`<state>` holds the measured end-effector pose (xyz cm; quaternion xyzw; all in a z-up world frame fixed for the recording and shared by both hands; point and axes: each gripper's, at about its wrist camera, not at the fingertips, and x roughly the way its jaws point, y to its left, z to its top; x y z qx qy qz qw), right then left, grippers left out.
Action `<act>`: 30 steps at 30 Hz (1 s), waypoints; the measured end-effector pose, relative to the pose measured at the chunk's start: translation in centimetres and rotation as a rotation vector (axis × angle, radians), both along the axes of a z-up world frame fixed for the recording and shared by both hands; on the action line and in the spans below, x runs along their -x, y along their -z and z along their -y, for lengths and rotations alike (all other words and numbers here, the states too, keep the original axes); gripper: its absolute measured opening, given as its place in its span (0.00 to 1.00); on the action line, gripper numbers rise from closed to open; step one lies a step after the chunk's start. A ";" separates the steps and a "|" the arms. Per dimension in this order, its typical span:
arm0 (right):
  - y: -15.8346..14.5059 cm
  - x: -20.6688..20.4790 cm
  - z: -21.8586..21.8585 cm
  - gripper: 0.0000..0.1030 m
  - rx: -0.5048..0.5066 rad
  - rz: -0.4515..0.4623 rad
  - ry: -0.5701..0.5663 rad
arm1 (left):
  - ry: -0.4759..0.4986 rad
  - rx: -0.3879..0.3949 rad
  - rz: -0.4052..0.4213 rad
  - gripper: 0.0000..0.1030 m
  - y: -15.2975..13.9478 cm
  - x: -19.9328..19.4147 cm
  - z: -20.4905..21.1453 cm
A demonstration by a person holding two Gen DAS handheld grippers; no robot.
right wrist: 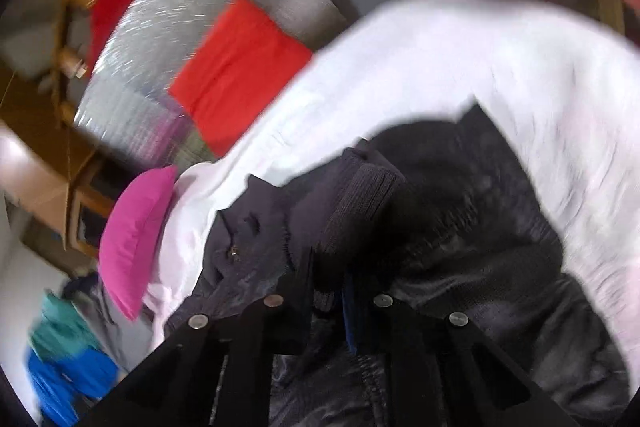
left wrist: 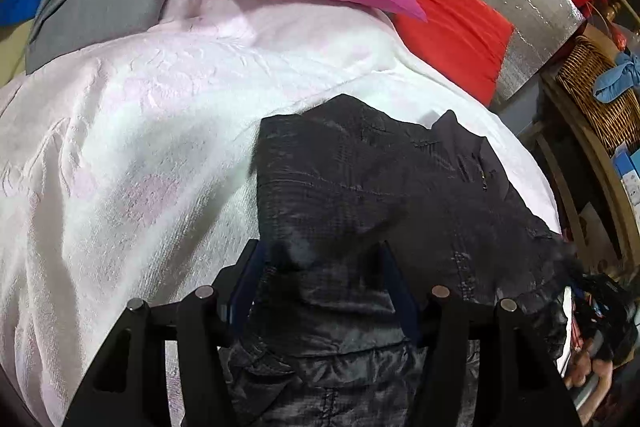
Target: Fold large clothes
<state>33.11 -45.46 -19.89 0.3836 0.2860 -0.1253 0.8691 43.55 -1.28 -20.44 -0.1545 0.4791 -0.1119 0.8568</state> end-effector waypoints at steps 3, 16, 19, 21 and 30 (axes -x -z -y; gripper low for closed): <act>-2.6 2.0 -1.8 0.13 0.114 0.037 -0.032 | 0.004 0.002 -0.001 0.59 -0.1 0.1 -0.1; 1.8 9.0 1.9 0.14 -0.061 -0.091 -0.028 | 0.135 -0.087 -0.019 0.64 0.5 1.3 2.4; 3.2 8.8 3.0 0.17 -0.148 -0.087 -0.047 | 0.124 -0.065 -0.025 0.64 0.5 1.2 2.0; 3.8 8.8 3.6 0.21 -0.211 -0.072 -0.044 | 0.115 -0.047 -0.031 0.65 0.6 1.0 1.7; 5.6 7.9 5.0 0.64 -0.444 0.053 -0.039 | 0.136 -0.108 -0.017 0.68 1.0 1.2 2.9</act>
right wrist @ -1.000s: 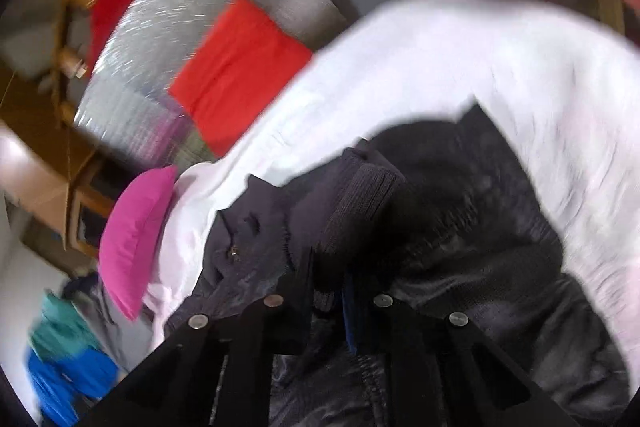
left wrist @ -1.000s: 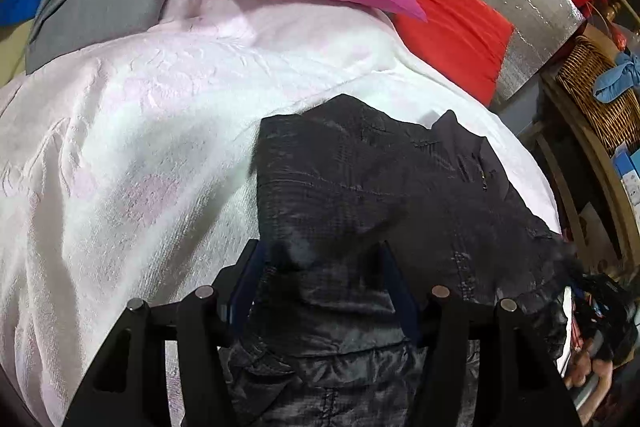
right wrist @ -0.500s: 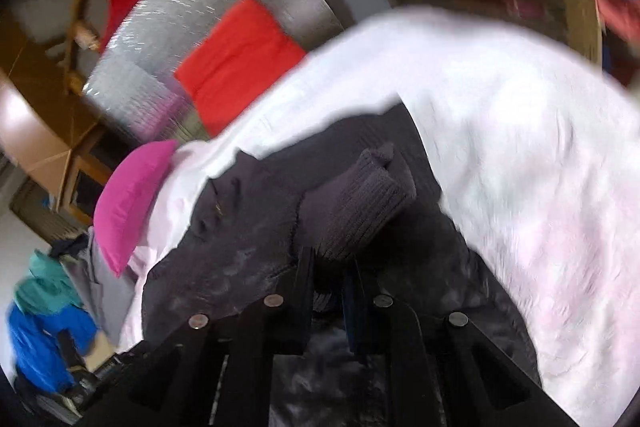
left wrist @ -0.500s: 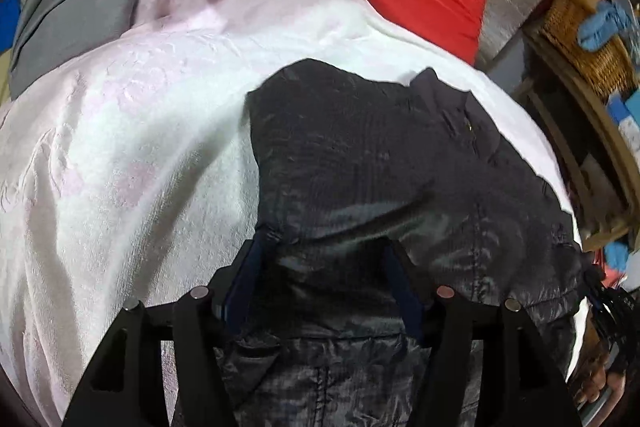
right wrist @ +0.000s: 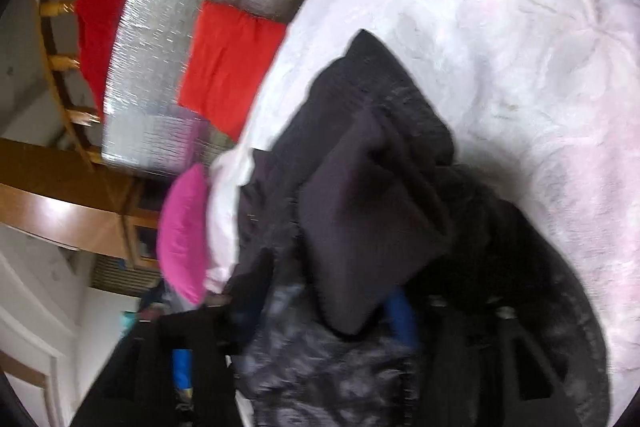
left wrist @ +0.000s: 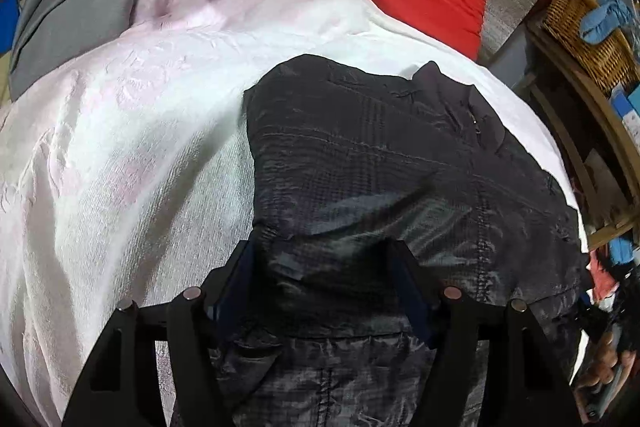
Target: Fold large clothes
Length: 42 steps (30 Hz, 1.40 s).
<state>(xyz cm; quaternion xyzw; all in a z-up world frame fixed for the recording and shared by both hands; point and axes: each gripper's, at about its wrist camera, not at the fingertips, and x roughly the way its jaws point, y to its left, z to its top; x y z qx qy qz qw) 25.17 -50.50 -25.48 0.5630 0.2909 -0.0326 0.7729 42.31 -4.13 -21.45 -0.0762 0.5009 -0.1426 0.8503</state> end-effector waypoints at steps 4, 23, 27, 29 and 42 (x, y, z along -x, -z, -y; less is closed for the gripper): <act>-0.8 -1.4 -1.4 0.54 0.177 -0.038 -0.044 | 0.014 -0.066 0.032 0.68 0.1 0.6 0.8; -4.6 0.4 -3.8 0.14 0.558 -0.096 0.033 | 0.030 -0.271 0.221 0.69 -1.3 3.0 2.7; -4.3 0.7 -3.1 0.14 0.562 -0.116 0.060 | 0.028 -0.277 0.249 0.69 -1.7 3.1 2.6; -4.3 0.8 -2.9 0.14 0.561 -0.111 0.072 | 0.030 -0.284 0.260 0.69 -1.9 3.3 2.7; -3.0 0.0 -2.3 0.14 0.540 -0.166 0.050 | 0.040 -0.296 0.276 0.69 -1.9 3.7 3.0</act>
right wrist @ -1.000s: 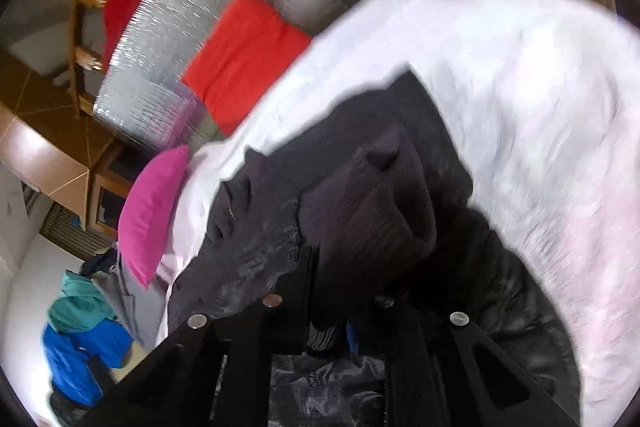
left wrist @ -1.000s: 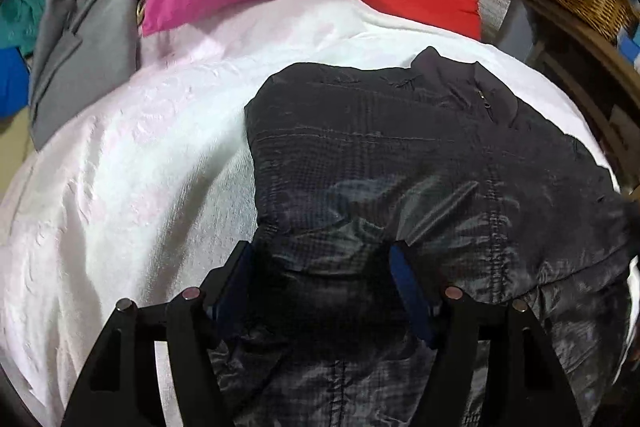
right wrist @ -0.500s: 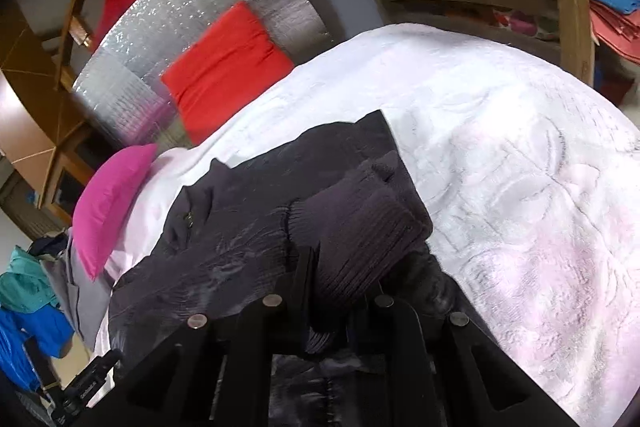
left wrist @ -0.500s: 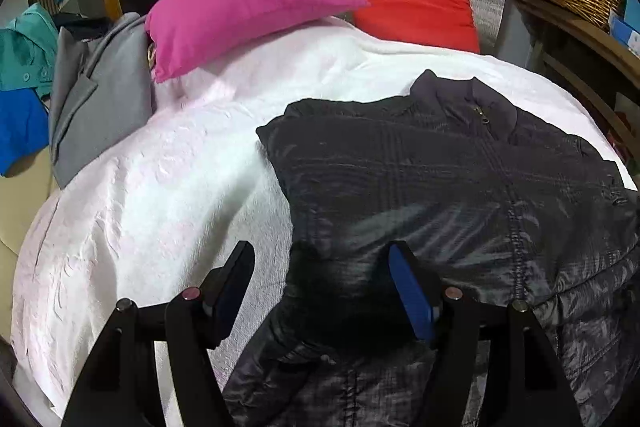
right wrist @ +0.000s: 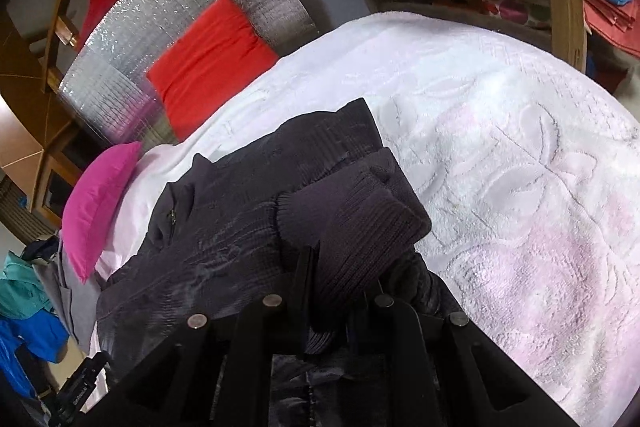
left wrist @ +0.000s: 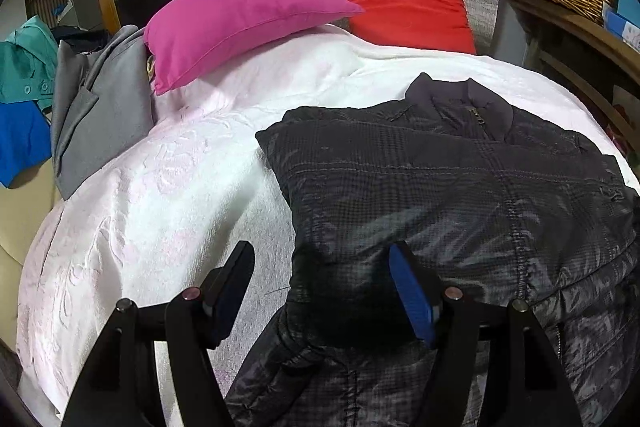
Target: Fold large clothes
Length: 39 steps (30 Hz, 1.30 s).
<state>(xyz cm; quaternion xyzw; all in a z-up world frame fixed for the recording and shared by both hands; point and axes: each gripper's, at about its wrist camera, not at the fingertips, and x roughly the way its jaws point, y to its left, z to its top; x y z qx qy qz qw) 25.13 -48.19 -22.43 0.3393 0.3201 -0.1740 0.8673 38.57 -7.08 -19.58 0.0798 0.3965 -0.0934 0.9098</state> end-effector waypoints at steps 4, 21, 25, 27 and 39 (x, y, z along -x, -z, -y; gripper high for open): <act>0.1 0.0 0.0 0.14 -0.011 0.003 -0.006 | -0.003 -0.004 -0.001 0.69 0.0 0.0 0.0; 0.7 -1.0 0.3 0.17 -0.103 0.003 -0.030 | -0.079 0.116 -0.133 0.77 0.7 -1.9 -3.0; 1.3 -1.1 1.0 0.23 -0.173 0.014 -0.026 | -0.002 0.214 -0.219 0.77 1.8 -2.4 -2.4; 1.6 -1.3 1.4 0.25 -0.212 0.024 -0.024 | 0.016 0.281 -0.266 0.76 2.5 -2.7 -2.4; -1.0 -3.2 -1.4 0.19 -0.011 0.072 -0.109 | -0.073 0.335 -0.211 0.17 2.7 -4.3 -3.9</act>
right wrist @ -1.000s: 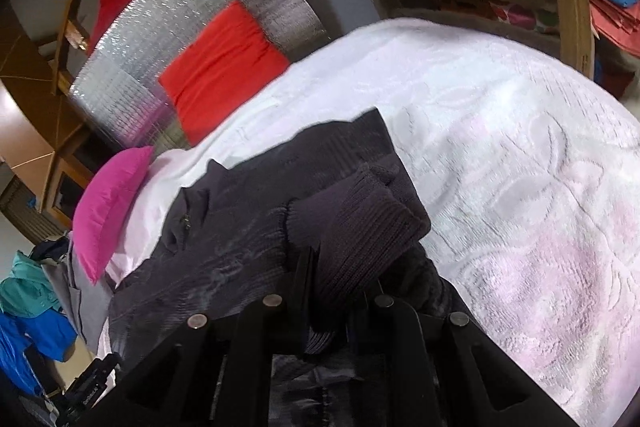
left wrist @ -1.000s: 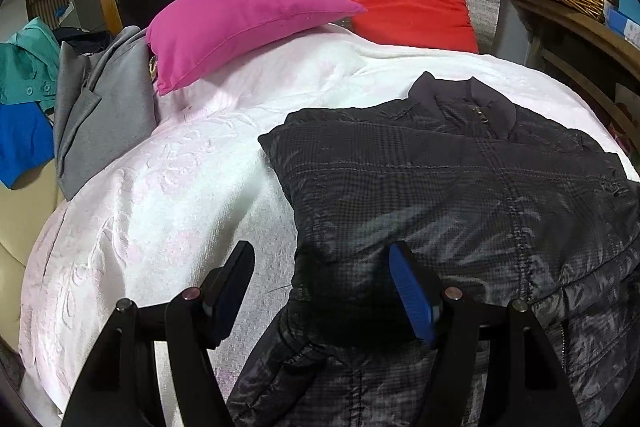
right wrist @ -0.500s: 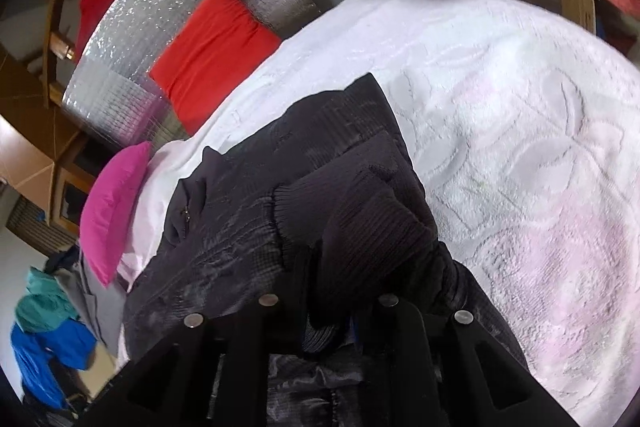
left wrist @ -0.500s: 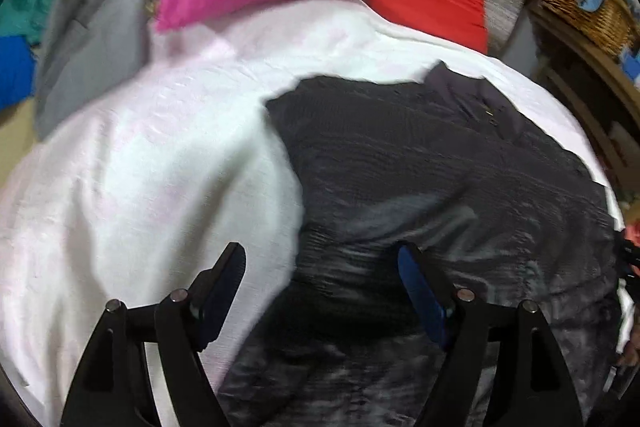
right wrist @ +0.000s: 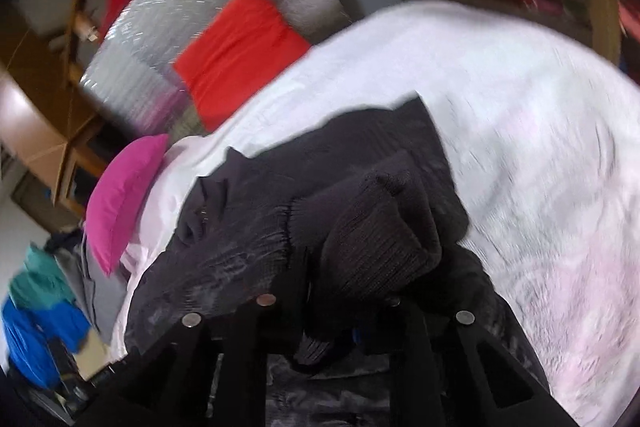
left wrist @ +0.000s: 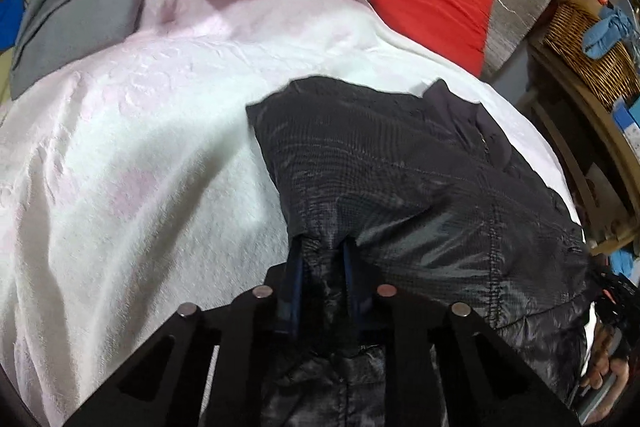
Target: Fold large clothes
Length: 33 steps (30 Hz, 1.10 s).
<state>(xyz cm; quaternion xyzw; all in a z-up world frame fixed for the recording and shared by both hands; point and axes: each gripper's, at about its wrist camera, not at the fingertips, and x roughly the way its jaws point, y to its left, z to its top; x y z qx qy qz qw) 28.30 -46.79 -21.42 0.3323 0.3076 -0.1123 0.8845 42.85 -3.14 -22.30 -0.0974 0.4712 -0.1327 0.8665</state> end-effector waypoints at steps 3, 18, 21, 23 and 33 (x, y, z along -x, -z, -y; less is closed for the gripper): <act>-1.1 -0.2 -1.1 0.19 0.088 0.031 -0.028 | -0.013 -0.008 0.011 0.17 0.1 -0.2 -0.2; 1.3 1.3 3.1 0.24 -0.180 -0.069 0.002 | -0.043 0.052 -0.006 0.46 -1.8 -0.6 -3.4; 1.2 2.9 5.1 0.51 -0.225 -0.034 0.077 | -0.065 -0.003 0.047 0.62 -2.7 -0.6 -3.8; 1.3 3.7 6.5 0.77 -0.241 -0.032 0.136 | -0.055 -0.008 0.047 0.64 -2.7 -0.8 -3.9; 3.4 1.1 8.4 0.77 -0.324 -0.033 0.041 | -0.003 0.131 -0.126 0.66 0.4 -3.1 -3.2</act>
